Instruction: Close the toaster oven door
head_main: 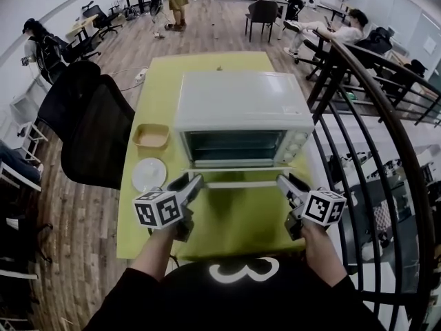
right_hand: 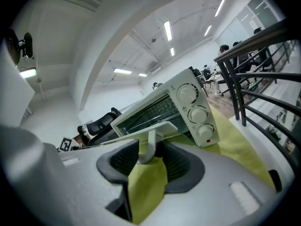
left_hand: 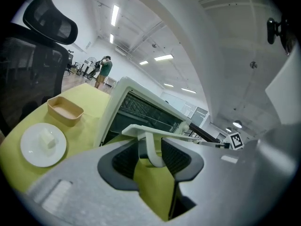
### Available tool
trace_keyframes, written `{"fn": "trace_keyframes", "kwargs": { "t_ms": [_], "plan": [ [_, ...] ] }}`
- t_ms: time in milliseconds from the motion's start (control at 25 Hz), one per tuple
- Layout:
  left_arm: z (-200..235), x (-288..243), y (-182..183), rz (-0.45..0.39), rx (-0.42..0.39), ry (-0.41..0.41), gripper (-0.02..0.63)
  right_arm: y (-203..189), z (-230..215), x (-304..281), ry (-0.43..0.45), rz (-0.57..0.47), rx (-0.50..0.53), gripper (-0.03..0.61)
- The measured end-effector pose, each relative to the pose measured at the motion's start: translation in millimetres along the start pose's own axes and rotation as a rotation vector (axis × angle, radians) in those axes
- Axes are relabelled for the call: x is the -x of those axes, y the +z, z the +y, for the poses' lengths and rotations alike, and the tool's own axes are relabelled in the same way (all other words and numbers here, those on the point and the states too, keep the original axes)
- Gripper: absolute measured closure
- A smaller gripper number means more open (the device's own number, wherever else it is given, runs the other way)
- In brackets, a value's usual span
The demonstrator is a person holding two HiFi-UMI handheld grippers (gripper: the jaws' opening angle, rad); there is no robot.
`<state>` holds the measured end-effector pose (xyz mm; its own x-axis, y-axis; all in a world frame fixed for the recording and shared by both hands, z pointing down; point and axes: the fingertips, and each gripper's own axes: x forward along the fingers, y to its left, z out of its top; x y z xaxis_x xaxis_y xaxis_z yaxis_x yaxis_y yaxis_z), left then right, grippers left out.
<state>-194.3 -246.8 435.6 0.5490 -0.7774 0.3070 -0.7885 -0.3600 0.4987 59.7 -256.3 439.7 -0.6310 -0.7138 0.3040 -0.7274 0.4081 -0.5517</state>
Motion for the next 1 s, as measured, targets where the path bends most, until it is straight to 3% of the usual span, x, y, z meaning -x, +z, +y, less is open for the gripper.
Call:
{"fn": "trace_keyframes", "kwargs": {
  "t_ms": [1000],
  "plan": [
    [13, -46, 69, -0.073, 0.261, -0.132, 0.438, 75, -7, -45, 0.158, -0.067, -0.127, 0.399]
  ]
}}
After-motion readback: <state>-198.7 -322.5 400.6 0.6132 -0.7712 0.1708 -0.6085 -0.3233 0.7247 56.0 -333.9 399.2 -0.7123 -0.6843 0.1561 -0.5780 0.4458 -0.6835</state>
